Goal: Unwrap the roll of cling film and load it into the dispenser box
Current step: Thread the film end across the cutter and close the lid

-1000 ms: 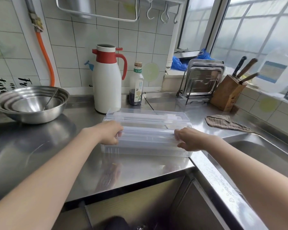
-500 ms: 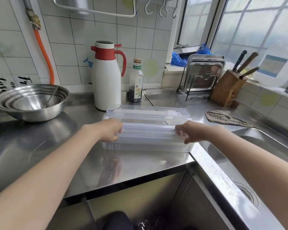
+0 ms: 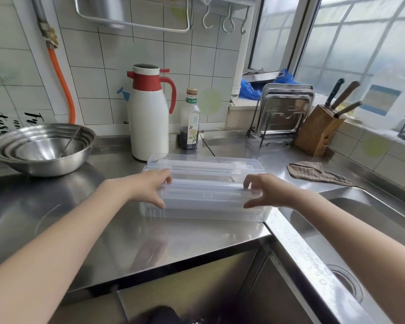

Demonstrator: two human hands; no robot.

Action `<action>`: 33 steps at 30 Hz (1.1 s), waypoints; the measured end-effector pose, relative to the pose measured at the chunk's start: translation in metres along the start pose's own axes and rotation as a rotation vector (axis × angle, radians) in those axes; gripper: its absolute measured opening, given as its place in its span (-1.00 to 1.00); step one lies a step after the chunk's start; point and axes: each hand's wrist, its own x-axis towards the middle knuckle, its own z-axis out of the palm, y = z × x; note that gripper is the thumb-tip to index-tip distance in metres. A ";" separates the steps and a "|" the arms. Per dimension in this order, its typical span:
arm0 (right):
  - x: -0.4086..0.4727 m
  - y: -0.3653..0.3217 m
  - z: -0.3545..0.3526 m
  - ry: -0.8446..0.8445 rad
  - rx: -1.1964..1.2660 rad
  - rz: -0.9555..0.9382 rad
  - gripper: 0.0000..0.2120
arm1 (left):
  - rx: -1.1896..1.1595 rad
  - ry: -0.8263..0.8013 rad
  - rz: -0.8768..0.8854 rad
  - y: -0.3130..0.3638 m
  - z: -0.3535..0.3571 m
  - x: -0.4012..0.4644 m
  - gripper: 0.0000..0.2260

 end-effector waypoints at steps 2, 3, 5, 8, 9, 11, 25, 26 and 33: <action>0.003 -0.002 -0.004 0.087 0.067 -0.014 -0.45 | -0.126 0.030 0.022 0.005 -0.006 0.005 -0.35; 0.006 -0.004 -0.005 0.066 0.083 -0.011 -0.38 | -0.115 0.010 0.023 0.009 -0.007 0.008 -0.26; 0.013 -0.008 -0.003 -0.055 0.064 0.007 -0.18 | 0.001 -0.075 0.008 0.015 -0.006 0.017 -0.14; 0.022 -0.010 0.007 -0.155 0.035 0.040 -0.01 | 0.109 -0.160 0.009 0.018 0.001 0.029 -0.11; 0.025 -0.009 0.011 -0.152 0.042 0.050 0.01 | 0.112 -0.163 0.006 0.017 0.005 0.032 -0.12; 0.028 -0.007 0.018 -0.111 0.053 0.061 0.03 | 0.137 -0.109 0.003 0.016 0.014 0.034 -0.14; 0.020 -0.003 0.035 0.310 0.163 -0.052 -0.36 | 0.204 0.352 0.110 0.008 0.042 0.025 -0.32; 0.020 -0.003 0.035 0.312 0.186 -0.045 -0.36 | 0.200 0.348 0.109 0.008 0.041 0.026 -0.32; 0.028 -0.006 0.038 0.121 -0.114 0.089 -0.06 | 0.202 0.161 -0.069 0.020 0.035 0.030 -0.20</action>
